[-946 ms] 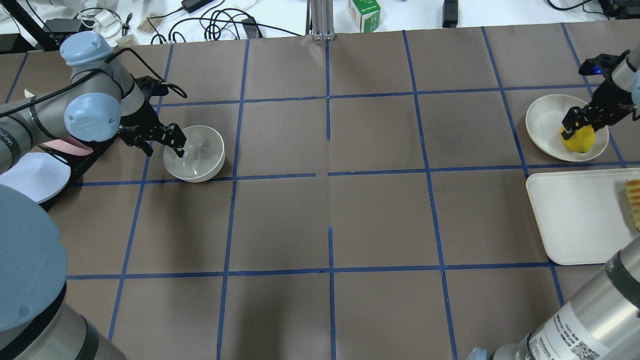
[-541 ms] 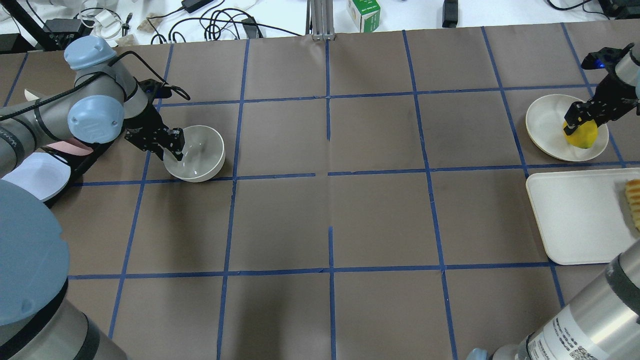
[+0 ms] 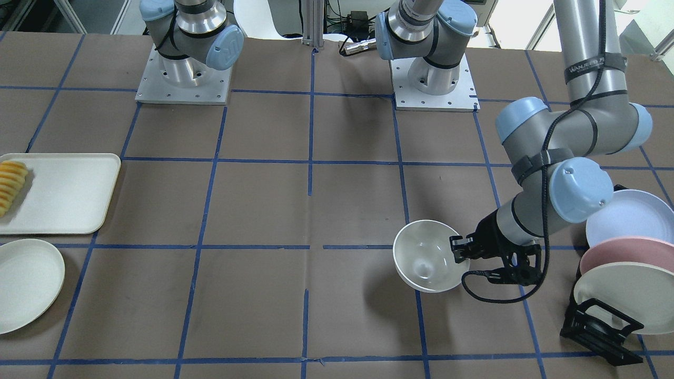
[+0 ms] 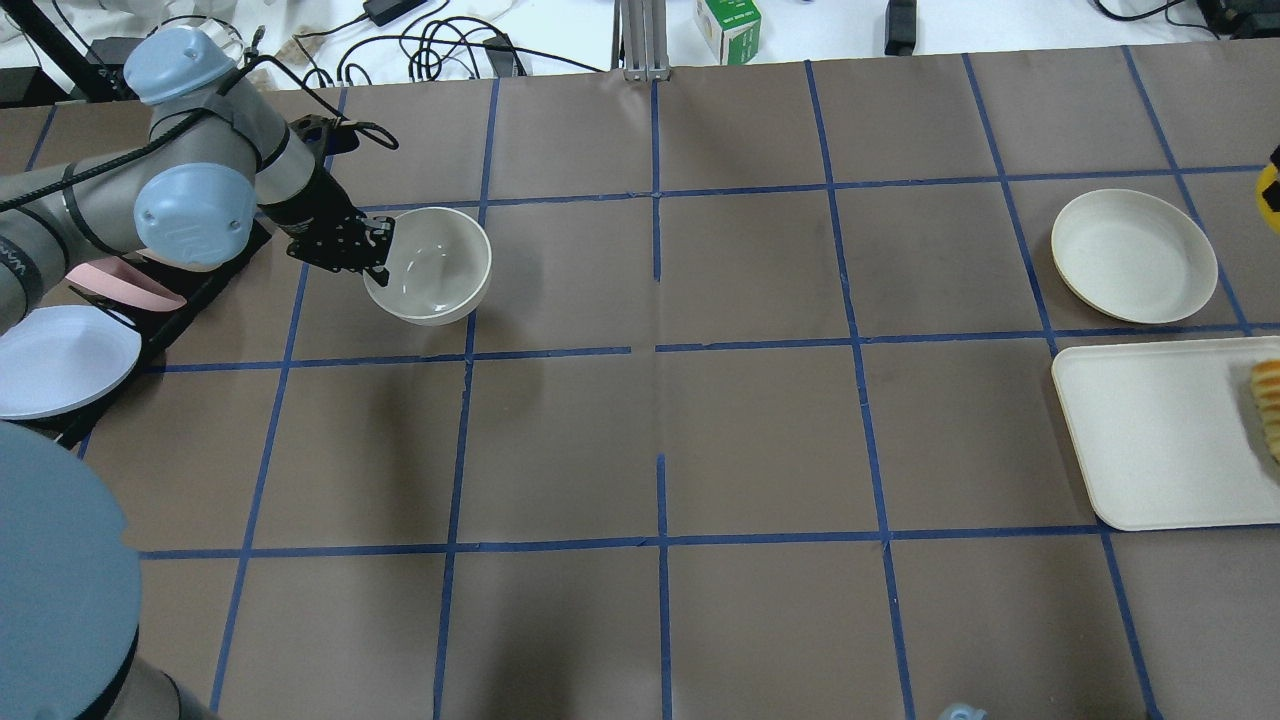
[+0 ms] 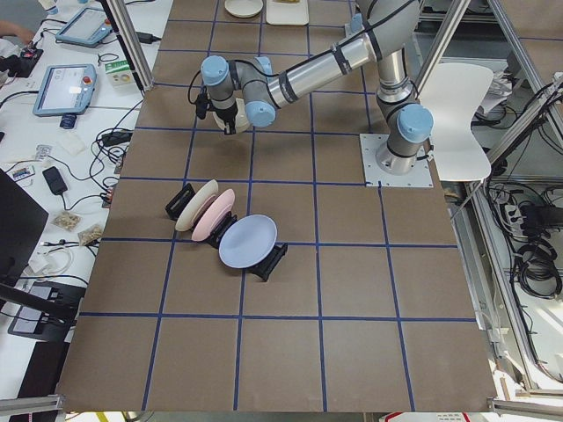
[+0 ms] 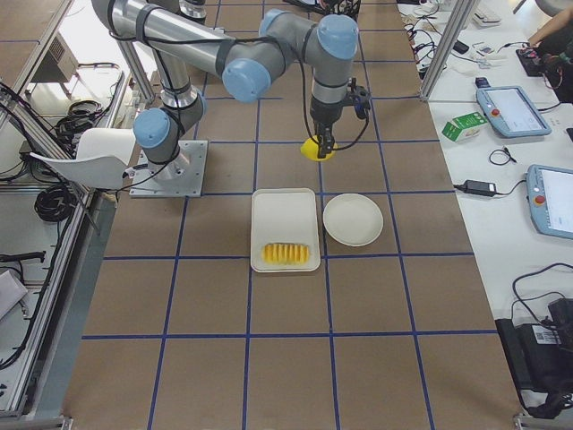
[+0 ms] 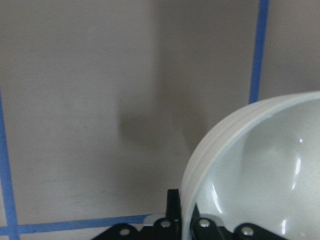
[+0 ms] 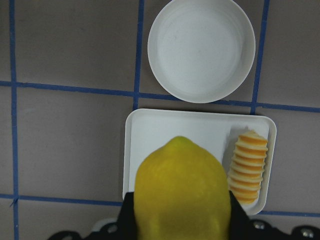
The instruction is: Place bowl and put lemon in it
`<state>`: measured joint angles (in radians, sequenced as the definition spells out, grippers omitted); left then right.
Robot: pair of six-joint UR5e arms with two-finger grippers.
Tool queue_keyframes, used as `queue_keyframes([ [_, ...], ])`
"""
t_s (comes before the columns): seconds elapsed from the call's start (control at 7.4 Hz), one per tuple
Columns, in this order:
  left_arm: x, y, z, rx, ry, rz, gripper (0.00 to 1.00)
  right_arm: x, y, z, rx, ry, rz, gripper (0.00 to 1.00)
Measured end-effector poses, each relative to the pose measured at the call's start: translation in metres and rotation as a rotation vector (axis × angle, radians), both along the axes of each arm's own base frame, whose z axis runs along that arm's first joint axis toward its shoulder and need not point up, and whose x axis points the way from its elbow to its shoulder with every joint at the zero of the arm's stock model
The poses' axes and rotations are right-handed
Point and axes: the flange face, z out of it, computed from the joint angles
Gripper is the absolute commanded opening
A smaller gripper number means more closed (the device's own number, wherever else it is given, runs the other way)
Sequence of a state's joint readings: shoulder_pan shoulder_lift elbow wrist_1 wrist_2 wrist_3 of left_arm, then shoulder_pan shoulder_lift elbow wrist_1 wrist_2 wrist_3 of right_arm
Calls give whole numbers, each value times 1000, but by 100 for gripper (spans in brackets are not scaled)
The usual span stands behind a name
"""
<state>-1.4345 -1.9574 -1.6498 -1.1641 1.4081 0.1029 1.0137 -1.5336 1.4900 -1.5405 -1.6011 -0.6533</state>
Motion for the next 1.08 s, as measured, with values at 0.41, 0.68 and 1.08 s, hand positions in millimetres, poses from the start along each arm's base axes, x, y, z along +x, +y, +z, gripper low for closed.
queue_keyframes([
  [0.41, -133, 29, -2, 31, 21, 49, 0, 47, 14, 19, 1, -11, -21, 34],
  [0.68, -184, 50, -24, 47, 15, 54, 0, 136, 1, 15, 6, -17, -106, 34],
  [1.08, -196, 68, -54, 83, 8, 61, 5, 283, -4, 7, -34, -12, -146, 34],
])
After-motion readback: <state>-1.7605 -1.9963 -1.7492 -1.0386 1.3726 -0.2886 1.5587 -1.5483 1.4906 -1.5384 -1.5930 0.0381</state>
